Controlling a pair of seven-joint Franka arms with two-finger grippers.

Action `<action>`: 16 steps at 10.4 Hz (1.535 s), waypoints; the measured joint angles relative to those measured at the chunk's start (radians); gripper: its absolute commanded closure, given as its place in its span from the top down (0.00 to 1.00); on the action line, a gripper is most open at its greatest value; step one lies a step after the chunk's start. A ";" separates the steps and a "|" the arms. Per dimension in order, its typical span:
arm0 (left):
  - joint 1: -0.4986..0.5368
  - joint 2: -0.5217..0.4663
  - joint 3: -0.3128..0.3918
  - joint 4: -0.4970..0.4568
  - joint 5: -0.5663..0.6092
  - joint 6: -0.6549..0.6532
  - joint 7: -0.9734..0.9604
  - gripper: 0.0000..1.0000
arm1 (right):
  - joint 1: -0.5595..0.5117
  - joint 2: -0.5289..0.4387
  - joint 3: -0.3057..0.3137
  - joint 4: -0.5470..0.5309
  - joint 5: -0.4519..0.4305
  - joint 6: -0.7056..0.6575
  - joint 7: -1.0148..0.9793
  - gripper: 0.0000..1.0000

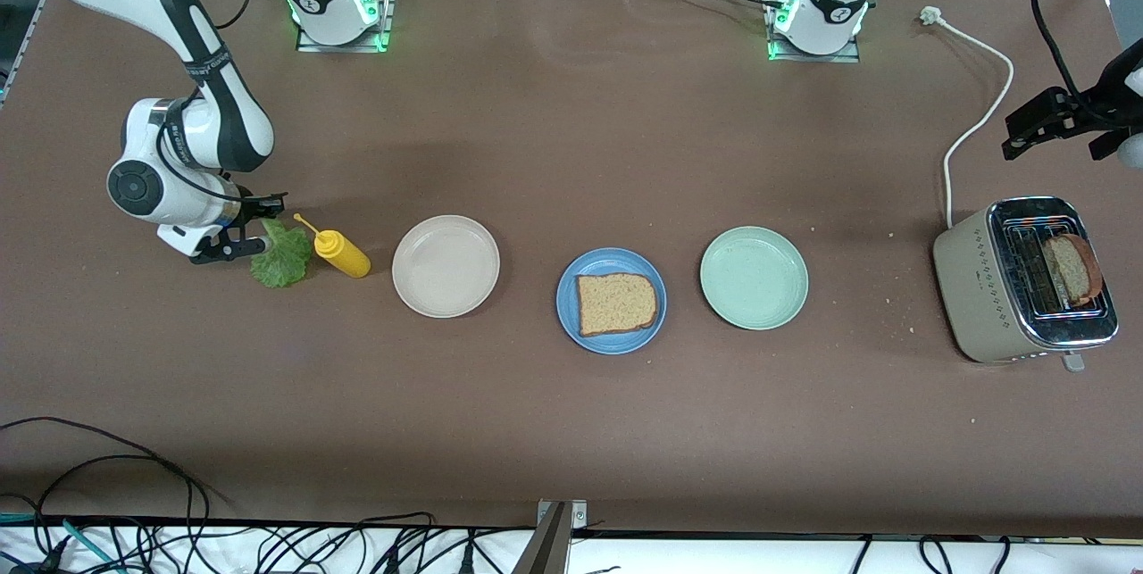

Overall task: Make sandwich in blue plate with both arms
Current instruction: 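Reach the right gripper down to the green lettuce leaf, then grasp the lettuce leaf and lift it with the right gripper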

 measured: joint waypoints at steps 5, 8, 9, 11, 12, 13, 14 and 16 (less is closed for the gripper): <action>0.000 0.000 0.000 0.000 0.000 0.000 0.000 1.00 | 0.001 -0.014 0.003 0.269 0.000 -0.338 0.000 0.00; 0.000 0.000 0.001 0.000 0.000 0.000 0.000 1.00 | 0.003 -0.024 0.042 0.432 0.004 -0.456 0.001 0.00; 0.000 0.000 0.001 0.000 0.000 0.000 0.000 1.00 | 0.004 -0.025 0.072 0.499 0.005 -0.506 0.005 0.00; 0.000 0.000 0.002 0.000 0.000 -0.001 0.000 1.00 | 0.012 -0.026 0.155 0.597 0.009 -0.575 0.098 0.00; 0.000 0.000 0.002 0.000 0.000 -0.001 0.000 1.00 | 0.020 -0.025 0.209 0.612 0.010 -0.584 0.168 0.00; 0.001 0.000 0.002 0.000 0.000 -0.001 0.000 1.00 | 0.028 -0.024 0.271 0.620 0.011 -0.584 0.276 0.00; 0.001 0.000 0.002 0.000 0.000 -0.001 0.000 1.00 | 0.038 -0.023 0.334 0.627 0.011 -0.584 0.391 0.00; 0.001 0.000 0.002 0.000 0.000 -0.001 0.000 1.00 | 0.099 -0.014 0.408 0.631 0.011 -0.570 0.593 0.00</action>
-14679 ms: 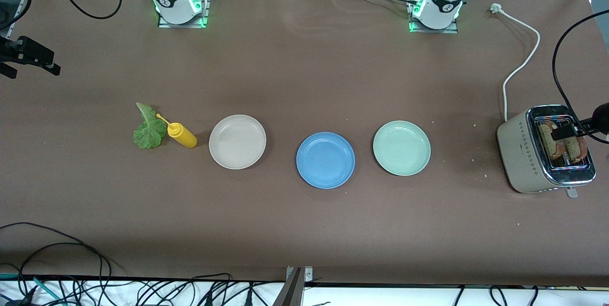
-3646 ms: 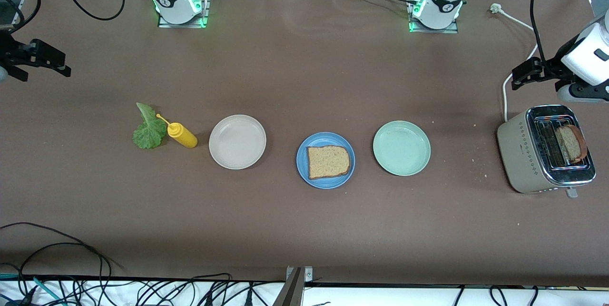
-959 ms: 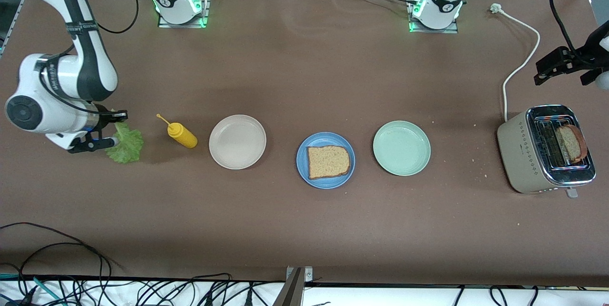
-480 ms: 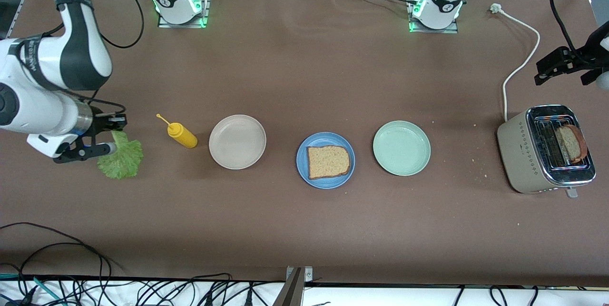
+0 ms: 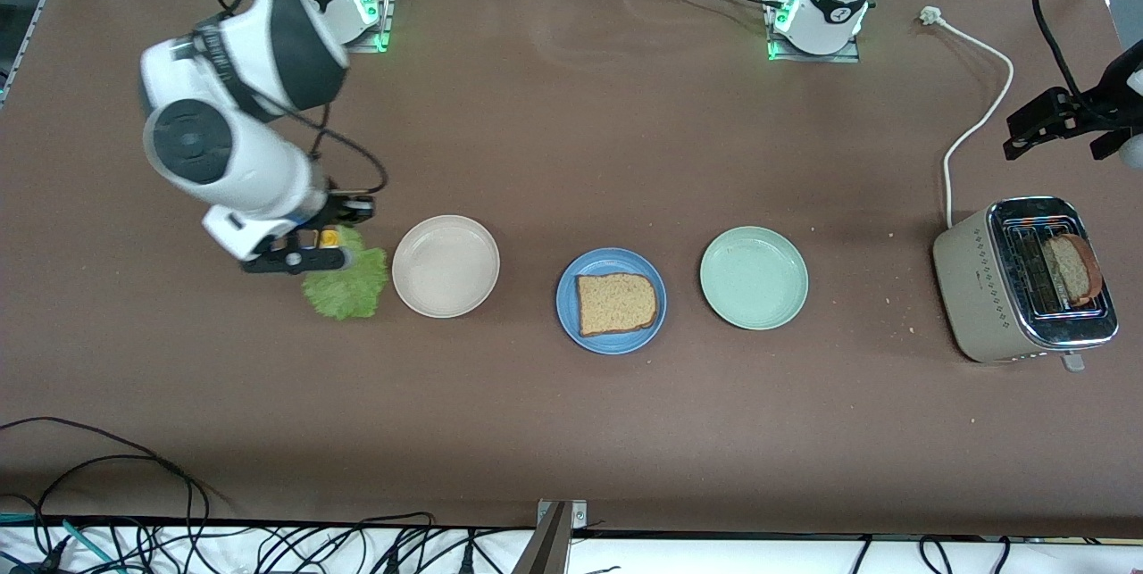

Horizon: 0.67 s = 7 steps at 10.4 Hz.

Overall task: Make sandwich in blue plate with both arms
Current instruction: 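Grasp the lettuce leaf and lift it with the right gripper, then place the lettuce onto the bread on the blue plate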

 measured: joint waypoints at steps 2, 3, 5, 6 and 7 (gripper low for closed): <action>0.000 0.000 0.000 0.000 0.000 0.000 0.000 1.00 | 0.108 0.040 0.007 0.002 0.000 0.092 0.172 0.00; 0.000 0.000 0.001 0.000 0.000 0.000 0.000 1.00 | 0.158 0.069 0.008 0.004 0.000 0.148 0.249 0.00; 0.001 0.000 0.002 0.000 0.000 0.000 0.000 1.00 | 0.243 0.136 0.009 0.022 0.000 0.270 0.347 0.00; 0.001 0.000 0.002 0.000 0.000 -0.001 0.000 1.00 | 0.290 0.178 0.010 0.035 0.000 0.340 0.370 0.00; 0.001 0.000 0.002 0.000 0.000 -0.001 0.000 1.00 | 0.342 0.227 0.010 0.052 0.000 0.429 0.380 0.00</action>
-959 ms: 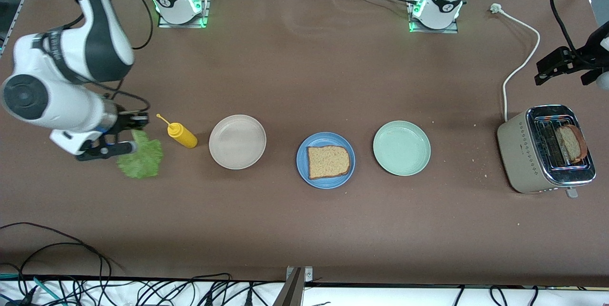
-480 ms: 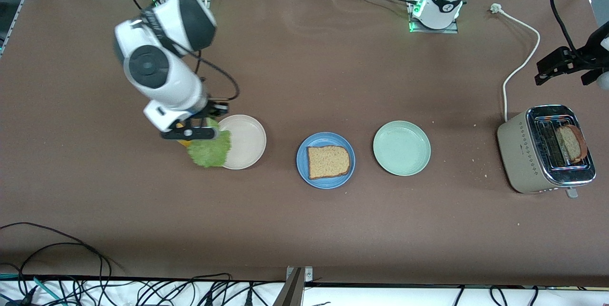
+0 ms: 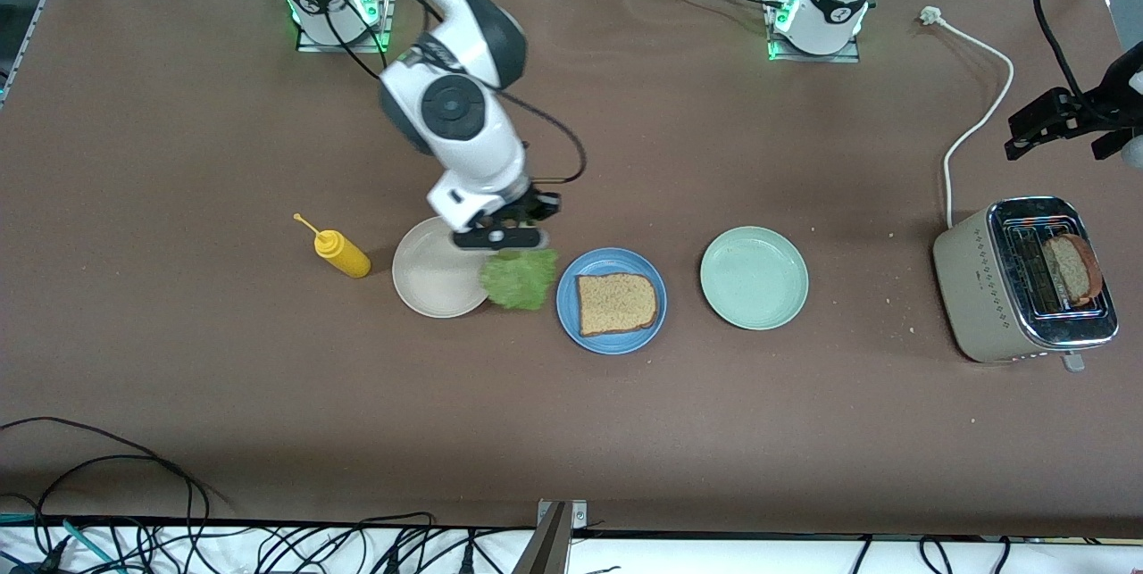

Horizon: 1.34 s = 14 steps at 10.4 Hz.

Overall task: Make sandwich in blue plate with both arms
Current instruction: 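Place the lettuce onto the bread on the blue plate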

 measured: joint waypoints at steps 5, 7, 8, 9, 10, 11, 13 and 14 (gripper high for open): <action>0.000 0.000 -0.001 0.000 0.000 0.000 0.000 1.00 | 0.092 0.243 -0.012 0.056 -0.071 0.523 -0.003 0.20; 0.000 0.000 -0.004 0.000 0.000 -0.002 0.000 1.00 | 0.092 0.303 -0.013 0.069 -0.129 0.586 -0.008 1.00; 0.000 0.000 -0.007 0.000 0.000 -0.005 0.000 1.00 | 0.091 0.310 -0.013 0.075 -0.134 0.587 -0.010 1.00; 0.000 0.000 -0.008 0.000 0.000 -0.006 0.000 1.00 | 0.090 0.312 -0.016 0.079 -0.135 0.587 -0.011 1.00; 0.000 0.000 -0.009 0.000 0.000 -0.006 0.000 1.00 | 0.090 0.312 -0.019 0.082 -0.135 0.587 -0.013 1.00; 0.000 0.000 -0.009 0.000 0.000 -0.008 0.000 1.00 | 0.089 0.312 -0.019 0.086 -0.135 0.587 -0.016 1.00; -0.001 0.000 -0.010 0.000 0.000 -0.009 0.000 1.00 | 0.083 0.311 -0.020 0.093 -0.135 0.585 -0.022 1.00; -0.001 0.000 -0.010 0.000 0.000 -0.010 0.000 1.00 | 0.079 0.305 -0.020 0.099 -0.135 0.548 -0.027 1.00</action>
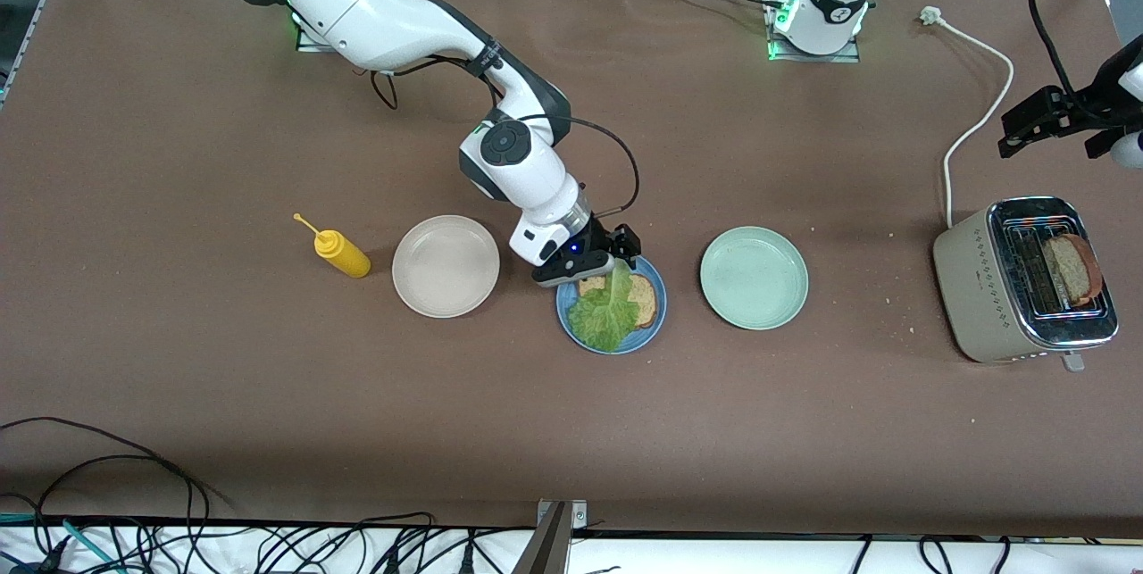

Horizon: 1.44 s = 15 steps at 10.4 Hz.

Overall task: Make sandwich in blue plate with both arms
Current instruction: 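Place the lettuce onto the bread on the blue plate, then withdraw the right gripper back past the white plate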

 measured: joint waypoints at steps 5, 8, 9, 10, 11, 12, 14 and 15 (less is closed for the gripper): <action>-0.001 0.000 -0.001 0.000 0.000 -0.001 0.000 1.00 | -0.044 -0.156 -0.002 0.021 -0.003 -0.505 -0.162 1.00; -0.002 0.000 -0.001 0.000 0.000 -0.001 0.000 1.00 | -0.147 -0.261 -0.003 0.023 -0.003 -0.780 -0.377 1.00; -0.002 0.000 -0.001 0.000 0.000 -0.001 0.000 1.00 | -0.173 -0.289 -0.008 0.024 -0.003 -0.842 -0.449 1.00; -0.002 0.000 -0.001 0.000 0.000 -0.001 0.000 1.00 | -0.189 -0.322 -0.029 0.023 -0.004 -0.905 -0.535 1.00; -0.002 0.000 0.000 0.001 0.000 -0.001 0.000 1.00 | -0.195 -0.361 -0.070 0.022 -0.003 -0.970 -0.624 1.00; -0.002 0.000 0.000 0.001 0.000 -0.002 0.000 1.00 | -0.198 -0.401 -0.122 0.016 -0.003 -1.031 -0.710 1.00; -0.001 0.000 0.001 0.001 0.000 -0.002 0.000 1.00 | -0.201 -0.475 -0.247 -0.033 0.010 -1.086 -0.879 1.00; -0.001 0.000 0.001 0.001 0.000 -0.002 0.000 1.00 | -0.202 -0.510 -0.321 -0.084 0.033 -1.082 -0.971 1.00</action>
